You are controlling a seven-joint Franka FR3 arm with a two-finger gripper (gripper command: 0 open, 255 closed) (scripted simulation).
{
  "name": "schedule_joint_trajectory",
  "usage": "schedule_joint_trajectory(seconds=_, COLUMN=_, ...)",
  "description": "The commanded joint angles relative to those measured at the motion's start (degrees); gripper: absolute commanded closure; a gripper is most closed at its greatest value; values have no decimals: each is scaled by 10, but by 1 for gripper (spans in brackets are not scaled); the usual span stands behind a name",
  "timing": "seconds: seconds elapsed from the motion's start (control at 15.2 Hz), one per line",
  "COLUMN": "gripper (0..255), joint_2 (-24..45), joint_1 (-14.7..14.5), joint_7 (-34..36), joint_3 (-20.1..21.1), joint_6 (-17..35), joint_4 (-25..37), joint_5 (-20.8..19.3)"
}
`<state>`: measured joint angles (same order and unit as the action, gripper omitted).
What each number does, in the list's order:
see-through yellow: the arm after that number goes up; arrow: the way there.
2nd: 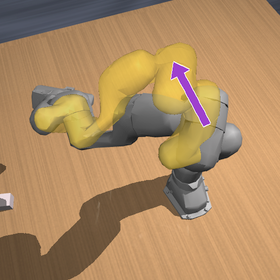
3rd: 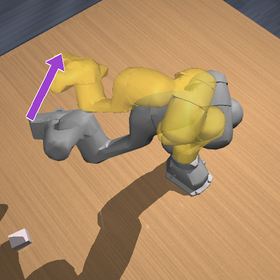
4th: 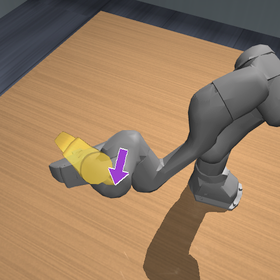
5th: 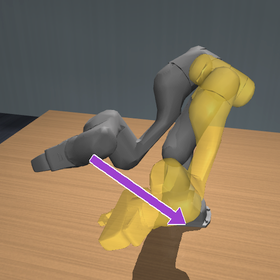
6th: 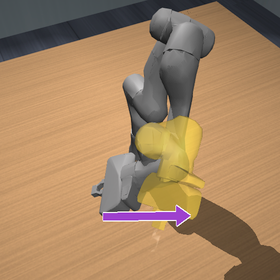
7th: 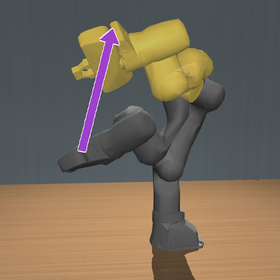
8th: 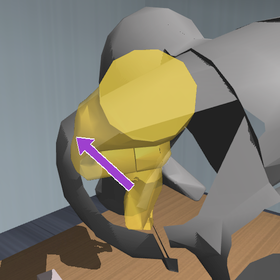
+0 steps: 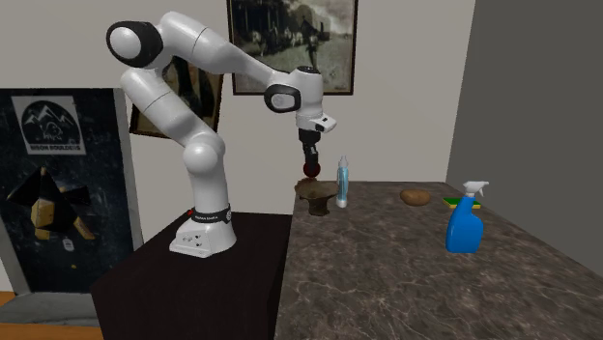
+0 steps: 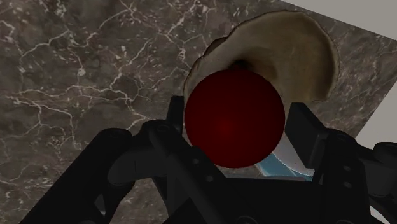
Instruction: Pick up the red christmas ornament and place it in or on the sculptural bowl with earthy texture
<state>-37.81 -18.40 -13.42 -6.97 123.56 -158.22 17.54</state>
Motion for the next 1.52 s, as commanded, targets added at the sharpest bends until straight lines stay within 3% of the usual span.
schedule_joint_trajectory(seconds=0.0, gripper=255, joint_2=27, joint_1=-22, joint_7=22, joint_3=22, joint_6=23, joint_4=12, joint_5=21)
schedule_joint_trajectory(seconds=0.53, gripper=255, joint_2=146, joint_1=-87, joint_7=110, joint_3=105, joint_6=94, joint_4=92, joint_5=75)
schedule_joint_trajectory(seconds=1.25, gripper=255, joint_2=207, joint_1=-104, joint_7=64, joint_3=102, joint_6=189, joint_4=55, joint_5=117)
schedule_joint_trajectory(seconds=1.45, gripper=255, joint_2=207, joint_1=-104, joint_7=64, joint_3=102, joint_6=189, joint_4=55, joint_5=117)
